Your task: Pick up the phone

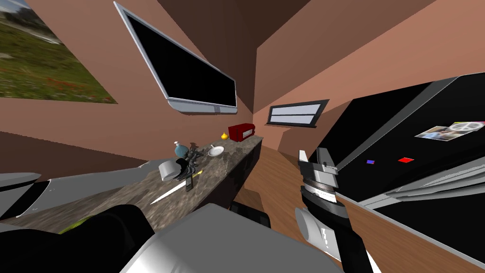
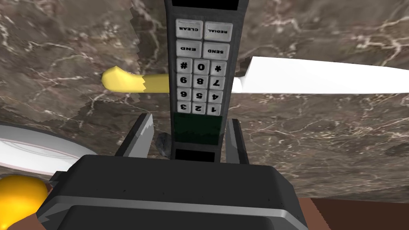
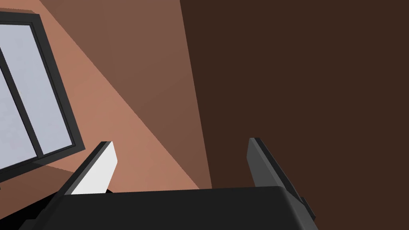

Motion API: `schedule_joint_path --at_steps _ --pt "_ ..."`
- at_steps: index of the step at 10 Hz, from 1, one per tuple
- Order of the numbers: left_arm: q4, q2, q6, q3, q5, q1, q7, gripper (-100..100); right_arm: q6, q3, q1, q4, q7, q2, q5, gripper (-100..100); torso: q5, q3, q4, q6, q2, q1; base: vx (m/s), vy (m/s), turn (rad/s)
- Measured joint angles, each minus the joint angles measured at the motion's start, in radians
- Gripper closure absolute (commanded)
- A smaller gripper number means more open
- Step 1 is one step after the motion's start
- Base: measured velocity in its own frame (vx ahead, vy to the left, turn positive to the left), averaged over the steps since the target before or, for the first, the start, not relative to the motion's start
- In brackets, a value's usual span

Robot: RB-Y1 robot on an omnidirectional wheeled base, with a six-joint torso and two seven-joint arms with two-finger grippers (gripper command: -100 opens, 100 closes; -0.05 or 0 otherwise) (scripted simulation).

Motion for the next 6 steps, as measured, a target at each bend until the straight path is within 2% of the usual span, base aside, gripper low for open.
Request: schedule_joint_path --at_steps 3,4,5,6 --pt "0.001 0.0 0.001 -0.001 0.0 0.001 0.0 100 0.0 0.0 0.0 0.0 0.0 0.0 0.0 0 0.001 -0.001 0.0 0.001 -0.001 -0.001 0.0 0.0 0.0" --pt "0.001 0.0 0.001 -0.001 0.0 0.001 0.0 0 0.0 0.0 0.0 0.0 0.0 0.0 0.0 0 0.001 -0.001 0.0 0.001 -0.001 -0.001 0.0 0.0 0.0" --pt "0.001 0.0 0.001 -0.001 0.0 0.001 0.0 100 0.0 0.0 0.0 0.0 0.0 0.0 0.0 0 0.001 -0.001 0.0 0.001 -0.001 -0.001 -0.017 -0.007 0.083" --pt "-0.008 0.012 0.007 0.003 0.008 -0.005 0.002 100 0.0 0.0 0.0 0.0 0.0 0.0 0.0 0 0.0 0.0 0.0 0.001 -0.001 -0.001 -0.03 -0.01 0.077"
